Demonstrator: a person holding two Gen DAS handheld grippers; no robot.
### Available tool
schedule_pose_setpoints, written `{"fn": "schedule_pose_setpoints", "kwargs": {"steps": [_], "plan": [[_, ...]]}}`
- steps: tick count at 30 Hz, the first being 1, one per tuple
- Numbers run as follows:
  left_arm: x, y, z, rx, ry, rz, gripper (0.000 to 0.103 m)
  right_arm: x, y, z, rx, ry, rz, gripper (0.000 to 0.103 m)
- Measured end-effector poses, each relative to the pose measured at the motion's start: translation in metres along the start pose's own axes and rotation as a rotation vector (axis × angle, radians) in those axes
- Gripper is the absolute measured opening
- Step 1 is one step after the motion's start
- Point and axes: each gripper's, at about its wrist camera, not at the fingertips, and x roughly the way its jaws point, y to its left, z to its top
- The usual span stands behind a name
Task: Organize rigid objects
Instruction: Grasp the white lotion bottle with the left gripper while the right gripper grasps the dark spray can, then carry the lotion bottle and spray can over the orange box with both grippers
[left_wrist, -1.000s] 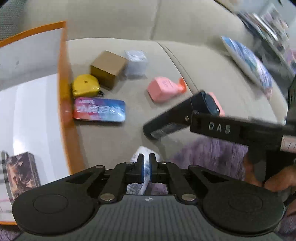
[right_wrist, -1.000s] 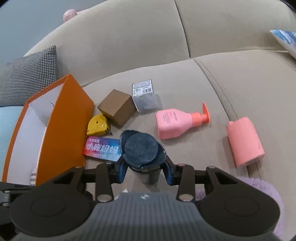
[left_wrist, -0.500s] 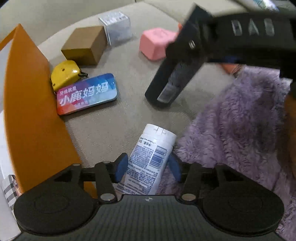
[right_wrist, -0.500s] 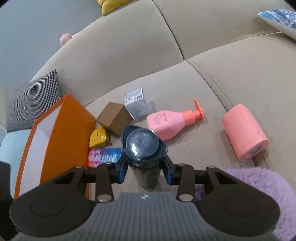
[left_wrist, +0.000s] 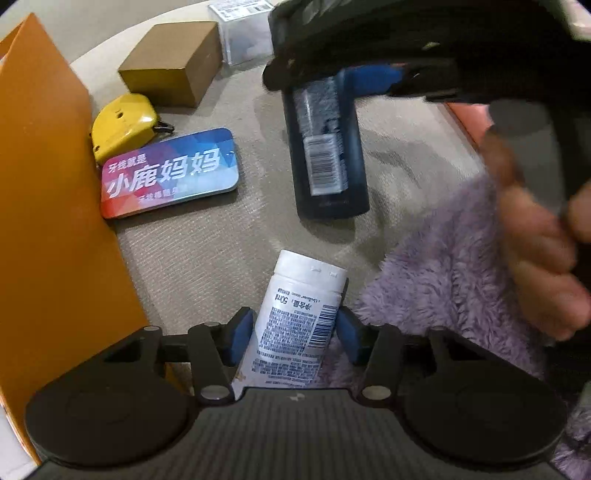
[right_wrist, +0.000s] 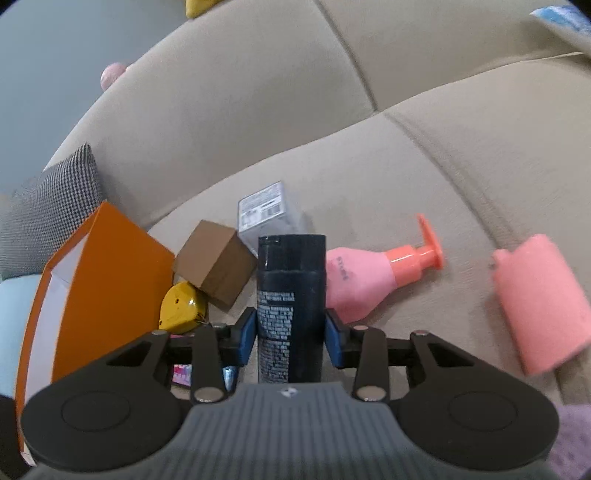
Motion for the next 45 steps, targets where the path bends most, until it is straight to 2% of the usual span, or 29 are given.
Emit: {"fn": "schedule_pose_setpoints", "kwargs": {"steps": [5, 8, 11, 16, 22, 28, 35, 42, 45], "plan": [[-0.004, 0.008, 0.002, -0.058, -0.009, -0.012, 0.055, 0.031, 0.006, 0.001, -0.033, 0.123, -0.021, 0.038], [-0.006, 0.01, 0.0, -0.067, -0.014, -0.011, 0.055, 0.035, 0.01, 0.002, -0.055, 0.128, -0.035, 0.037], [-0.01, 0.012, -0.002, -0.081, -0.031, -0.011, 0.054, 0.029, 0.011, 0.0, -0.061, 0.099, -0.023, 0.035], [-0.013, 0.012, -0.003, -0.096, -0.073, -0.016, 0.054, -0.009, 0.014, -0.007, -0.094, 0.002, -0.002, 0.034], [-0.034, 0.012, -0.011, -0.104, -0.142, -0.028, 0.053, -0.051, 0.01, -0.019, -0.074, -0.053, -0.036, 0.034], [-0.06, 0.021, -0.021, -0.142, -0.219, -0.098, 0.051, -0.089, 0.013, -0.016, -0.106, -0.074, -0.075, 0.034], [-0.093, 0.024, -0.03, -0.182, -0.312, -0.162, 0.049, -0.115, 0.025, -0.019, -0.123, -0.081, -0.054, 0.034], [-0.141, 0.034, -0.042, -0.216, -0.434, -0.208, 0.048, -0.137, 0.058, -0.024, -0.209, -0.109, -0.032, 0.034], [-0.167, 0.048, -0.05, -0.244, -0.487, -0.202, 0.048, -0.147, 0.077, -0.021, -0.261, -0.13, -0.02, 0.034]]}}
